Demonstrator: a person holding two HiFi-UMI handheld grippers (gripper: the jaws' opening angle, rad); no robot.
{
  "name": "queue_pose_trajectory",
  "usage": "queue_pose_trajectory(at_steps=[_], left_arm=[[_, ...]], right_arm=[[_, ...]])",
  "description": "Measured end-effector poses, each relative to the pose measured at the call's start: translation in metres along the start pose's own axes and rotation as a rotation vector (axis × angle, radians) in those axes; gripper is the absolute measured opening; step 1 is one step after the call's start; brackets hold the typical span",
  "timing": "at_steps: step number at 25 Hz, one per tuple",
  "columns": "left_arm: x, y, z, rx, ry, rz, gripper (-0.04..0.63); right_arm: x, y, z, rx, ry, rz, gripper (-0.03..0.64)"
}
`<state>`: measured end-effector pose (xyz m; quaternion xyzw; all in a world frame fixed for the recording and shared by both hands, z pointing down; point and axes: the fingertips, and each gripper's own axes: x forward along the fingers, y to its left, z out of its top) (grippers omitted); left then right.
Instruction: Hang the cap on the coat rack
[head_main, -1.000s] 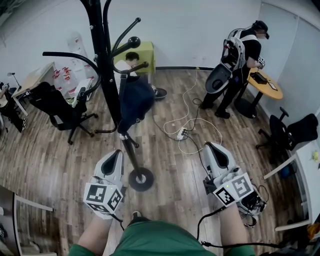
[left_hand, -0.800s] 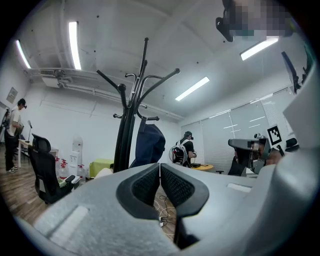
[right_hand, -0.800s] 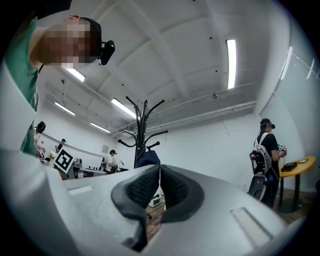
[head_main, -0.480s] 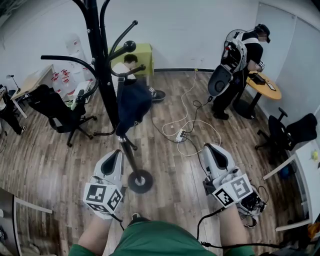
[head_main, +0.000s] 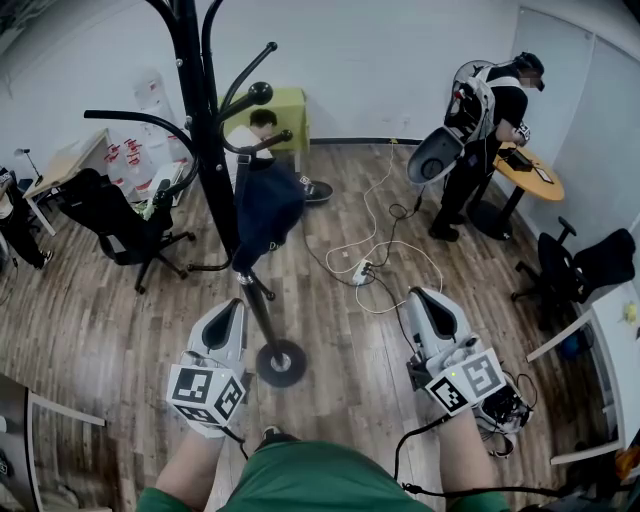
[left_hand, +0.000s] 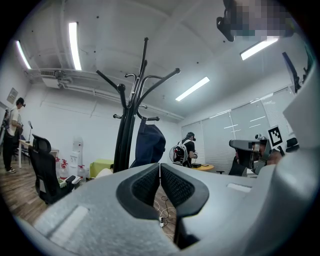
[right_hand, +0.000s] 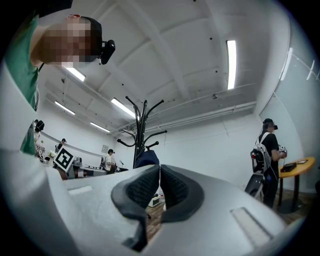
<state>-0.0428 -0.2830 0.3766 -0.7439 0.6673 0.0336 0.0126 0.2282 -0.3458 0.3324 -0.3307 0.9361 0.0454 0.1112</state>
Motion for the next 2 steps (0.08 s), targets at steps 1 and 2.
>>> queue_pose_trajectory(at_steps=[1,2], left_arm=[[0.0004,-0.0002,0.0011,0.000,0.000,0.000,0.014],[0.0007,-0.0004,0.0022,-0.001,0.000,0.000,0.014]], right_arm=[[0.0002,-0.0007,0.0009,0.000,0.000,-0.001,0.006],[0.0004,-0.0014,0.0017,0.001,-0.001,-0.002,0.008]])
